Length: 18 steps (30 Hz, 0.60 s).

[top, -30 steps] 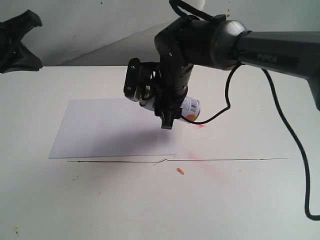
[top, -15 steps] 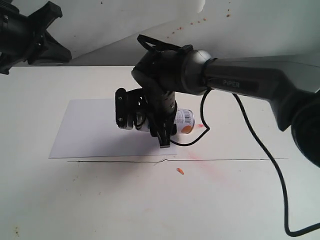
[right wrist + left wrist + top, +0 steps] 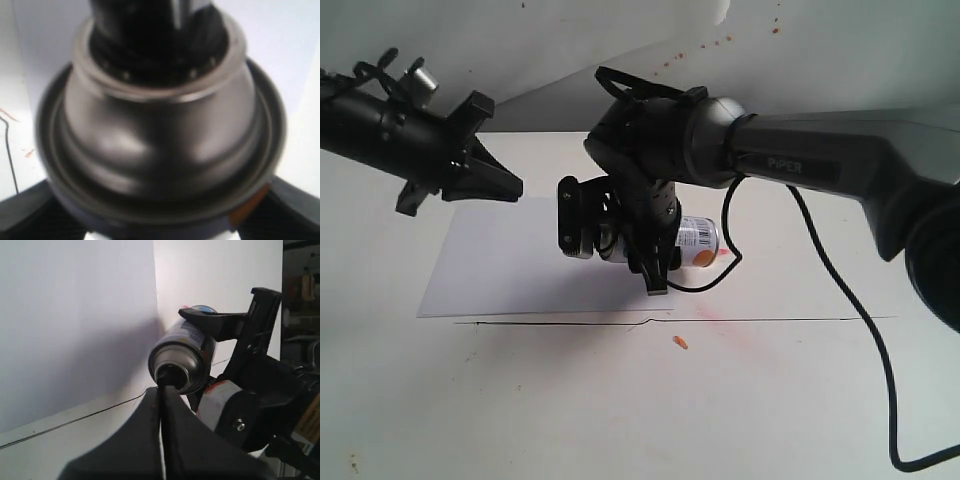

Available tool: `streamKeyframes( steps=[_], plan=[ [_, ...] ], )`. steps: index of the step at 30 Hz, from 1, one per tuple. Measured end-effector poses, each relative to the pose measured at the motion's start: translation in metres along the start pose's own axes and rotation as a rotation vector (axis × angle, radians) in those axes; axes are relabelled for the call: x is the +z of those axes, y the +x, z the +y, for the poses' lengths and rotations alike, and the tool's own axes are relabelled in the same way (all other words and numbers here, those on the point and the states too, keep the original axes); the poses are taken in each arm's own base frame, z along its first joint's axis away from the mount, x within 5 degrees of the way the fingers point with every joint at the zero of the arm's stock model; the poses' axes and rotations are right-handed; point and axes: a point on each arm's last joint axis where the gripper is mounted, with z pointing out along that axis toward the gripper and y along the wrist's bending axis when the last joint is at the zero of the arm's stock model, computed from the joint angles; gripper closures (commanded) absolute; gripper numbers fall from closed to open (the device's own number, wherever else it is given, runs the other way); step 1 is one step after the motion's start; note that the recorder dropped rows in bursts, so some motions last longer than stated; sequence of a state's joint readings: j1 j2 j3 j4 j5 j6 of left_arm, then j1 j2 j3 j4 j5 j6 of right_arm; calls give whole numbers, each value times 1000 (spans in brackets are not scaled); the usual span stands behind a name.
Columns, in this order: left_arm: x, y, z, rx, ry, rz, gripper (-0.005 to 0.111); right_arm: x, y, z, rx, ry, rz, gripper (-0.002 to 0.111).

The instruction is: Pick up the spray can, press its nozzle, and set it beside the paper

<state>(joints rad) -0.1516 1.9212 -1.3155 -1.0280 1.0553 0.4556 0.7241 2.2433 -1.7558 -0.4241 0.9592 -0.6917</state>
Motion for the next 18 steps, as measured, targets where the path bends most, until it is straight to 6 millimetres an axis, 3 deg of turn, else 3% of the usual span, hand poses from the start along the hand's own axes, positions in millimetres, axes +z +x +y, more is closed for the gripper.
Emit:
streamKeyframes(
  steps=[3,6,12,18],
  plan=[
    [23,-1,20,-46,60,68,107,0,0,0,5,0,0,108],
    [34,-1,29,-63,97,89,107,0,0,0,13,-1,-1,108],
    [47,0,36,-75,110,112,107,0,0,0,18,-3,-5,108],
    [68,7,29,-58,129,157,107,0,-1,0,22,-5,-9,108]
  ],
)
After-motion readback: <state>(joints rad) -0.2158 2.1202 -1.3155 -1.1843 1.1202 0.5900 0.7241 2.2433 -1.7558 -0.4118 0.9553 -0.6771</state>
